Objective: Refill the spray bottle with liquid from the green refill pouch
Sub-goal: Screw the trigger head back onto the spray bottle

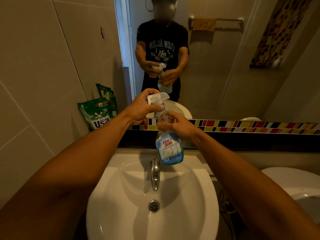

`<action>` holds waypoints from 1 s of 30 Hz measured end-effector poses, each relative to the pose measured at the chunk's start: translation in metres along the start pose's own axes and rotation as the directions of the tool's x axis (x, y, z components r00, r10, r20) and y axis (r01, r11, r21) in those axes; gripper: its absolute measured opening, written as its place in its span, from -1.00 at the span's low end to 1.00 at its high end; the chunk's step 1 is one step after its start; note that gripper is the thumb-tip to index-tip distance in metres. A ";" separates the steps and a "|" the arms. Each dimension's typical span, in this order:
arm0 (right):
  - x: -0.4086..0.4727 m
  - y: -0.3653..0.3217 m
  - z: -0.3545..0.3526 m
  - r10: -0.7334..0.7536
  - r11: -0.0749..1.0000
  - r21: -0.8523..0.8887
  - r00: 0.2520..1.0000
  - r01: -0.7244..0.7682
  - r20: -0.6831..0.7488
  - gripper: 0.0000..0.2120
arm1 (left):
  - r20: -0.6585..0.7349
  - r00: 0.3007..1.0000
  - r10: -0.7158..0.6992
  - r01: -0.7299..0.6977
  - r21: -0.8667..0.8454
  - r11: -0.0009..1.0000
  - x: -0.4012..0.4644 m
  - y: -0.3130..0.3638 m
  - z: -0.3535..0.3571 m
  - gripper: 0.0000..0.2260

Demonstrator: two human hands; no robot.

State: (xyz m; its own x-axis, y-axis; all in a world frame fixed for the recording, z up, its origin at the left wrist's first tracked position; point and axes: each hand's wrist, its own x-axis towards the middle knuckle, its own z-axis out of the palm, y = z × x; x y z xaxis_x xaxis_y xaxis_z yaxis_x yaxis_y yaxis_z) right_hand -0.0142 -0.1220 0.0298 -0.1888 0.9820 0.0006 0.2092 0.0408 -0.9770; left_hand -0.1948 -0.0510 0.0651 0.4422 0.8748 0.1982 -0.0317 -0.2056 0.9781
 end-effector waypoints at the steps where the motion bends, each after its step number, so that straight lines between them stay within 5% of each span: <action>1: 0.001 0.001 -0.001 0.006 1.000 0.018 1.000 -0.006 0.008 -0.70 | 0.012 1.000 -0.009 0.010 -0.020 1.000 0.001 0.001 -0.001 -0.52; 10: 0.004 0.008 -0.008 0.039 0.992 0.118 0.999 -0.043 0.036 -0.62 | 0.048 0.999 -0.020 0.021 -0.016 1.000 0.002 0.004 0.004 -0.54; 15: 0.005 0.010 -0.011 0.018 1.000 -0.017 1.000 -0.019 -0.023 -0.66 | -0.012 1.000 -0.026 0.027 0.051 0.998 -0.002 0.002 0.014 -0.41; 18: 0.003 0.017 -0.017 0.000 0.999 -0.050 0.996 -0.005 -0.092 -0.69 | -0.031 0.997 -0.076 0.075 -0.009 0.997 -0.010 -0.005 0.019 -0.29; 24: 0.000 0.029 -0.027 0.017 0.999 -0.041 0.992 -0.022 -0.128 -0.71 | -0.144 0.955 -0.260 0.266 0.022 0.964 -0.037 -0.060 0.027 -0.61; 30: 0.006 0.040 -0.045 0.046 0.998 -0.038 0.980 -0.054 -0.196 -0.60 | -0.151 0.916 -0.371 0.388 0.100 0.916 -0.048 -0.125 0.053 -0.46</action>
State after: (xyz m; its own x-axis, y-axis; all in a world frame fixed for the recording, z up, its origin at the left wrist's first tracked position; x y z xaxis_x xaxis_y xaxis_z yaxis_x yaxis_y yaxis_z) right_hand 0.0359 -0.1058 0.0004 0.0128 0.9999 -0.0024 0.2552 -0.0056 -0.9669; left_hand -0.1647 -0.0904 -0.0702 0.2815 0.9440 -0.1722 0.2319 0.1072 0.9668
